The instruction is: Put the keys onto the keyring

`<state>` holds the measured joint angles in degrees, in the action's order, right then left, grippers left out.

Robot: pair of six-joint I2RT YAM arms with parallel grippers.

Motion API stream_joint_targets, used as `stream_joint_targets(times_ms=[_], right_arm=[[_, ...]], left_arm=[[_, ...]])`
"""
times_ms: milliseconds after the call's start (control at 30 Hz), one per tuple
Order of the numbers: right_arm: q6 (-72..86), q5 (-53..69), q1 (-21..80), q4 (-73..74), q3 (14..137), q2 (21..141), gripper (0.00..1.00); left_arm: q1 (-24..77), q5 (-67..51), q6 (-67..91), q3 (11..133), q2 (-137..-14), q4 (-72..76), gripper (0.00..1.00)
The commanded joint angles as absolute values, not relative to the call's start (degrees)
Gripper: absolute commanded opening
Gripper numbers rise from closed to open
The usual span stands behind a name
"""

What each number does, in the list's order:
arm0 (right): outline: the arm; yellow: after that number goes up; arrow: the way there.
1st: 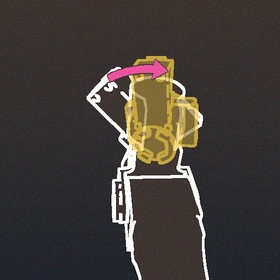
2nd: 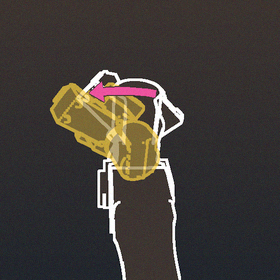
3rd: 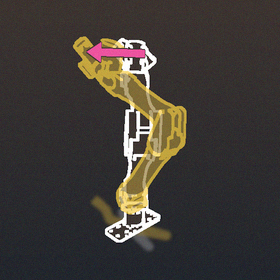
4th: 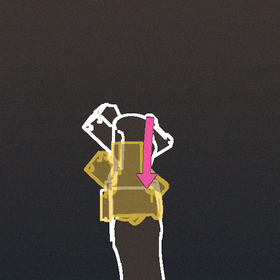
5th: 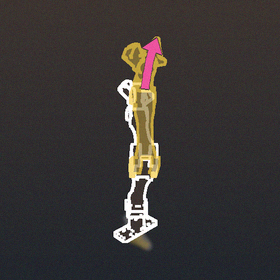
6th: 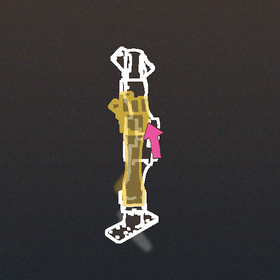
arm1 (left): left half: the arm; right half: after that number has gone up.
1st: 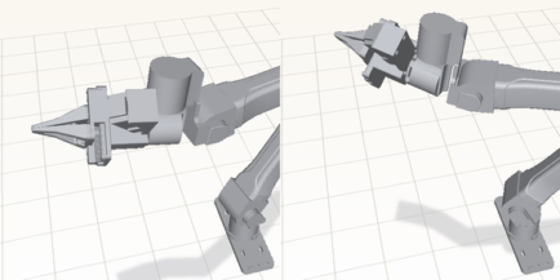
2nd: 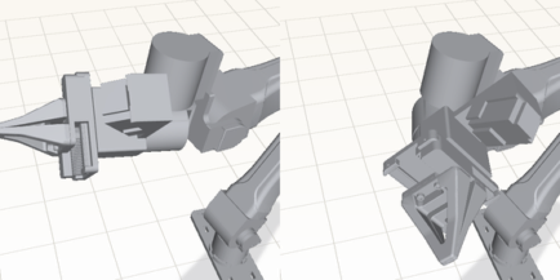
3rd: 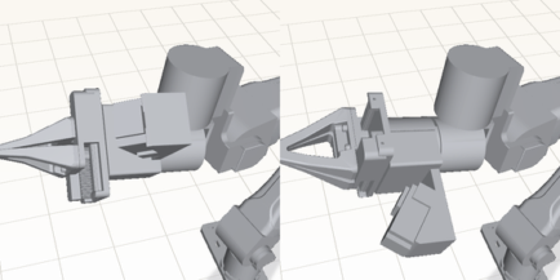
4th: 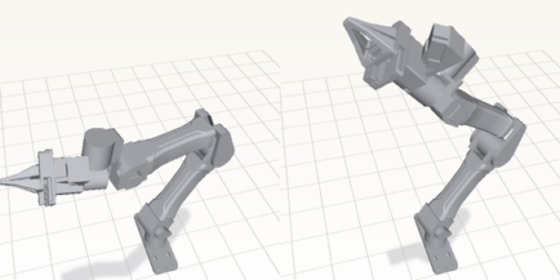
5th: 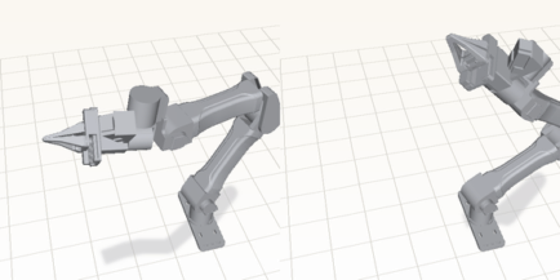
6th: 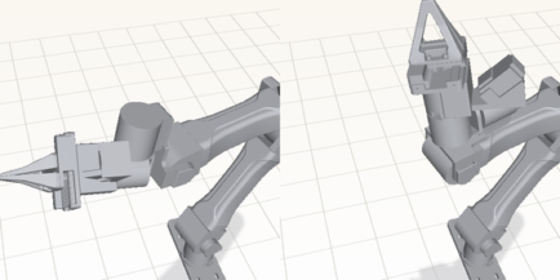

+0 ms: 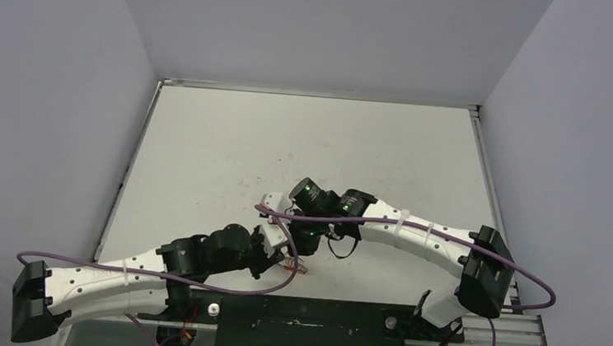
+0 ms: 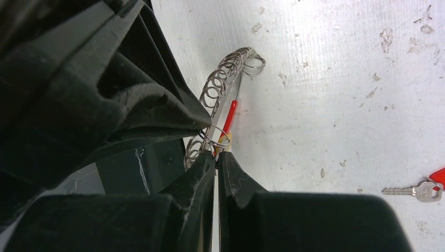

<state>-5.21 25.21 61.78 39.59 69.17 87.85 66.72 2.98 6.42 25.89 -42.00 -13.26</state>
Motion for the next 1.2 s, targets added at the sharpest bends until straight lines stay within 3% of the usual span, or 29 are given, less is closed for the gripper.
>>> stream_joint_targets(times_ms=[0,333,733,867,1000,1167], right_arm=[[-6.15,26.01,62.3,38.16,71.91,87.06,0.0],[-6.05,26.33,62.21,37.84,71.8,87.24,0.0],[-5.89,26.22,62.11,38.08,71.82,86.86,0.0],[-5.8,26.26,62.12,38.14,71.98,86.87,0.0],[-5.72,26.31,62.02,38.06,71.91,86.62,0.0],[-5.56,27.42,61.17,37.53,71.19,86.12,0.0]], left_arm=[[66.71,5.52,6.7,28.4,-42.98,-13.03,0.05],[66.71,3.11,6.33,26.33,-40.83,-5.29,0.16],[66.71,3.87,7.51,26.81,-44.66,-6.97,0.17],[66.79,4.72,7.59,27.6,-45.68,-8.76,0.13],[66.78,4.75,7.65,28.03,-46.4,-9.29,0.0],[66.75,4.52,7.65,27.74,-45.42,-9.19,0.0]])
